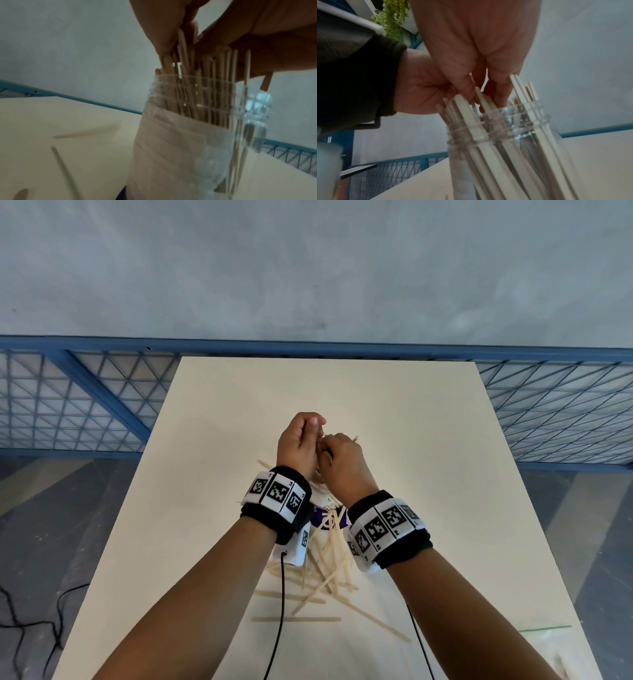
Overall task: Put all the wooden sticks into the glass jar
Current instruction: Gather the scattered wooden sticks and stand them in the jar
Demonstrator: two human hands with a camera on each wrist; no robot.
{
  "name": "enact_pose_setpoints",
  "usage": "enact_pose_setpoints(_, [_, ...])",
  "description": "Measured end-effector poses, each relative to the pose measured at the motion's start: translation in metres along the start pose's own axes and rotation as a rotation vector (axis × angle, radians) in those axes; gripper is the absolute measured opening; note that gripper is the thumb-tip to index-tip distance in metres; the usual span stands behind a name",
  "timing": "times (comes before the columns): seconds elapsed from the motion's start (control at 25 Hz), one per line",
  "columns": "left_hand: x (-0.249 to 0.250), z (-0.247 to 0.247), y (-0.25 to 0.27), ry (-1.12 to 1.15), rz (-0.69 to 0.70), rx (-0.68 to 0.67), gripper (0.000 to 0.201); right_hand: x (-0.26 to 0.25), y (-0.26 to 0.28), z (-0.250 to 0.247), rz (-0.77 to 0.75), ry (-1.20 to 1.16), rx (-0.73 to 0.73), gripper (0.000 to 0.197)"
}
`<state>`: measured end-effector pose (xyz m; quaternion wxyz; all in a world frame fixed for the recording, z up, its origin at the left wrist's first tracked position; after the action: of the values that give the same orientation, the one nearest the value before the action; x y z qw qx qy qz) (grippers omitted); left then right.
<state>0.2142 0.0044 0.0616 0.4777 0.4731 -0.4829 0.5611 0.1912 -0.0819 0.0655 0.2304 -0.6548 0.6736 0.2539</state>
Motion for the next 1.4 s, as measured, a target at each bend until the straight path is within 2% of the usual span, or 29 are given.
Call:
enact_pose_setpoints(0.2, [-0.003,-0.002,0.002,-0.043,-0.061,0.026,0.014,-0.004,0.001,-0.008,-0.02,0.036,-0.027,0.017])
enact_pose_setpoints(0.28, [-0.001,-0.009,0.002,-0.053,-0.028,0.058,0.012,-0.003,0.003,-0.013,-0.071,0.059,0.031,0.019])
enact_pose_setpoints(0.36, [0.001,-0.017,0.007,-0.187,0.036,0.063,0.012,0.003,0.005,-0.014,-0.092,0.088,0.06,0.022])
enact_pose_setpoints(0.44, [-0.002,-0.019,0.014,-0.355,0.058,-0.037,0.017,0.007,0.006,-0.009,-0.115,0.157,-0.044,0.027])
enact_pose_setpoints(0.52, [-0.005,-0.018,0.019,-0.39,0.004,-0.134,0.026,0.007,0.01,-0.002,-0.17,0.198,-0.162,0.038])
enact_pose_setpoints(0.56, [-0.004,-0.018,0.02,-0.379,0.001,-0.151,0.027,0.006,0.012,-0.001,-0.192,0.192,-0.162,0.041])
enact_pose_setpoints(0.6, [-0.001,-0.02,0.021,-0.363,0.033,-0.142,0.024,0.006,0.014,-0.003,-0.206,0.175,-0.116,0.04])
enact_pose_setpoints(0.68, [0.003,-0.03,0.021,-0.34,0.105,-0.048,0.017,0.008,0.022,-0.012,-0.221,0.112,0.083,0.033])
enact_pose_setpoints(0.76, [-0.004,-0.051,0.016,-0.367,0.074,0.099,0.021,0.016,0.038,-0.022,-0.235,0.067,0.323,0.027])
enact_pose_setpoints(0.8, [-0.014,-0.063,0.012,-0.441,0.001,0.121,0.027,0.023,0.048,-0.025,-0.225,0.059,0.411,0.024])
enact_pose_setpoints(0.84, [-0.028,-0.073,0.008,-0.572,-0.116,0.067,0.035,0.033,0.059,-0.023,-0.19,0.056,0.459,0.02])
enact_pose_setpoints(0.88, [-0.044,-0.083,0.006,-0.731,-0.271,-0.059,0.045,0.045,0.068,-0.018,-0.13,0.057,0.447,0.018])
enact_pose_setpoints(0.92, [-0.058,-0.091,0.008,-0.882,-0.417,-0.206,0.054,0.059,0.076,-0.009,-0.052,0.065,0.36,0.018])
enact_pose_setpoints(1.0, [-0.078,-0.105,0.013,-1.046,-0.579,-0.422,0.057,0.086,0.089,0.017,0.09,0.175,-0.003,0.032])
enact_pose_setpoints(1.08, [-0.083,-0.111,0.02,-1.078,-0.616,-0.472,0.049,0.104,0.103,0.04,0.106,0.417,-0.345,0.059])
enact_pose_setpoints(1.12, [-0.081,-0.111,0.024,-1.097,-0.6,-0.476,0.049,0.107,0.109,0.048,0.093,0.504,-0.441,0.068])
enact_pose_setpoints(1.2, [-0.078,-0.106,0.032,-1.143,-0.547,-0.465,0.045,0.105,0.119,0.059,0.078,0.564,-0.503,0.074])
enact_pose_setpoints(1.32, [-0.074,-0.101,0.049,-1.218,-0.501,-0.486,0.032,0.093,0.134,0.071,0.06,0.536,-0.513,0.072])
enact_pose_setpoints(1.4, [-0.079,-0.097,0.061,-1.216,-0.484,-0.51,0.034,0.087,0.144,0.077,0.048,0.539,-0.52,0.07])
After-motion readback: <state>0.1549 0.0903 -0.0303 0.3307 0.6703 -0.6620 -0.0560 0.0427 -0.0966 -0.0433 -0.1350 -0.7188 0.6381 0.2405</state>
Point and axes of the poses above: each hand's wrist, its own y-axis away from the middle knuckle, its own z-axis out of the palm, x = y × z, the point moved 3 cm from there along -y, towards the middle knuckle, and after that the axes turned 11 degrees about y, right-handed, at the moved point
